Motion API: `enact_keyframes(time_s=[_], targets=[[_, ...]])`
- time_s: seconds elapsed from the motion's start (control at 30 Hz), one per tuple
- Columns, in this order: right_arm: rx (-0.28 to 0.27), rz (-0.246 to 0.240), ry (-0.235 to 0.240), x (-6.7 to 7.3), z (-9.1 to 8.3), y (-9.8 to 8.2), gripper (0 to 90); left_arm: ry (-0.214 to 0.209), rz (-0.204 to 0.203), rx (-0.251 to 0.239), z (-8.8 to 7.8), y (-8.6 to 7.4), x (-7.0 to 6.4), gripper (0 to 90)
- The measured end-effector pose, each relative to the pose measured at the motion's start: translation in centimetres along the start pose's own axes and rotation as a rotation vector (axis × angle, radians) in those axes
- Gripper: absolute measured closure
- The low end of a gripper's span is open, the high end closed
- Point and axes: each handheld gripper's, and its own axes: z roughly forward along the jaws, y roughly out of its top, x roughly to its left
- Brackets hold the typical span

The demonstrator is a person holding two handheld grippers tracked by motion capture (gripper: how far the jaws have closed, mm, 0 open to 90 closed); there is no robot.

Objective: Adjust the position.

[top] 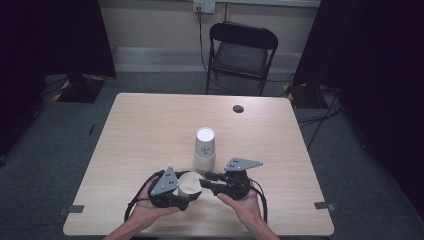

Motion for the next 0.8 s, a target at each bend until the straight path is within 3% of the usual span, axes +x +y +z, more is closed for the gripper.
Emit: enact_keyframes(time_s=[0.17,0.47,0.8], targets=[[-0.020,0.002,-0.005,-0.3,-0.5,0.1,62.9,0.012,-0.010,-0.006,-0.3,-0.1,0.4,27.2],[-0.027,0.026,-0.024,-0.9,-1.0,0.1,62.3,0.041,-0.073,-0.022,-0.9,-0.2,1.7,27.1],[-0.016,0.034,-0.048,-1.6,-1.6,-0.4,61.8,0.076,-0.109,-0.088,-1.6,-0.5,2.5,27.0]])
